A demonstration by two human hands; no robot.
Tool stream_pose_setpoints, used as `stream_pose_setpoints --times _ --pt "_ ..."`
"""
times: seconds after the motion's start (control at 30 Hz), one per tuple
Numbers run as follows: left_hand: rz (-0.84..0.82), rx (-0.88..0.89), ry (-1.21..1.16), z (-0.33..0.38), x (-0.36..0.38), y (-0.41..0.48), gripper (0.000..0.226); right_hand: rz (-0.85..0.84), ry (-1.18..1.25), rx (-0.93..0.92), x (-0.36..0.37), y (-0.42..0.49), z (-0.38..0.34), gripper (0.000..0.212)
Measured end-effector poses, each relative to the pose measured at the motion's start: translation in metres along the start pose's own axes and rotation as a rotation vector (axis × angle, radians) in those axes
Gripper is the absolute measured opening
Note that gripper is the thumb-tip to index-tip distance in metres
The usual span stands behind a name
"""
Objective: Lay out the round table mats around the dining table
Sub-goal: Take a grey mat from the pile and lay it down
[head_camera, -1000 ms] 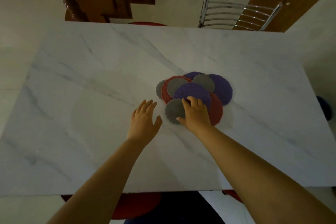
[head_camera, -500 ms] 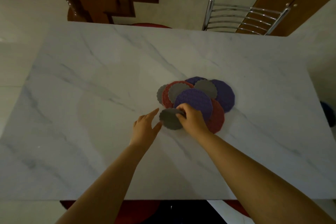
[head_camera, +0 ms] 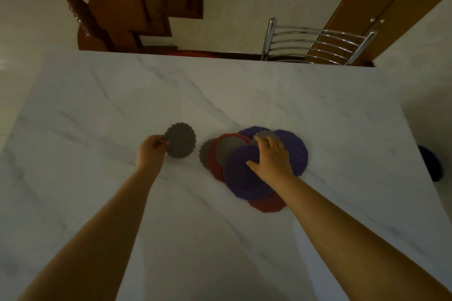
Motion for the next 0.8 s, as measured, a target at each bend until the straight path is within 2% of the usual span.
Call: stream_pose_setpoints --times 0.07,0.13,0.27,0.33,0.4,0.5,0.57,0.6,0.67,0.73,0.8 --pt "0.022 -0.046 0.044 -0.009 -0.006 0.018 0.024 -0.1 -0.111 0.043 0.003 0.005 0.009 0.086" --pt "0.021 -0.068 0.111 -0.017 -0.012 0.031 0.026 -0.123 -0.176 0.031 0.008 0.007 0.012 0.086" --pt "0.07 -0.122 0.203 -0.031 -0.027 0.043 0.032 -0.012 -0.187 -0.008 0.009 0.006 0.01 0.076" --pt "0.102 -0.163 0.345 -0.034 -0.035 0.041 0.044 0.035 -0.164 -0.025 0.007 0.005 0.007 0.068" --pt "0.126 -0.084 0.421 -0.024 -0.034 0.026 0.054 0.029 0.001 -0.027 0.002 0.003 0.005 0.053" --pt "-0.018 0.213 0.236 -0.002 -0.006 -0.02 0.049 -0.102 0.382 0.009 -0.004 -0.004 0.0 0.028" --pt "-0.191 0.327 0.2 0.007 0.015 -0.06 0.048 -0.156 0.487 -0.028 -0.007 -0.009 -0.006 0.018" --pt "-0.281 0.31 0.124 0.009 0.024 -0.076 0.047 -0.185 0.526 -0.053 -0.008 -0.011 -0.009 0.015" --pt "-0.424 0.084 -0.203 0.013 0.032 -0.102 0.035 -0.239 0.62 -0.068 -0.012 -0.017 -0.016 0.014" --pt "-0.416 -0.123 -0.524 0.011 0.032 -0.117 0.034 -0.275 0.74 -0.042 -0.015 -0.023 -0.021 0.016" --pt "-0.348 -0.217 -0.666 0.008 0.024 -0.126 0.033 -0.288 0.834 -0.02 -0.019 -0.032 -0.026 0.018"
Point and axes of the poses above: each hand's wrist, its own y-axis towards the middle knuckle, its own x-axis out of the palm, z = x × y, the point moved 2 cm from there along y, towards the middle knuckle, and after that the axes turned 9 degrees about x, right-handed, at the moved point
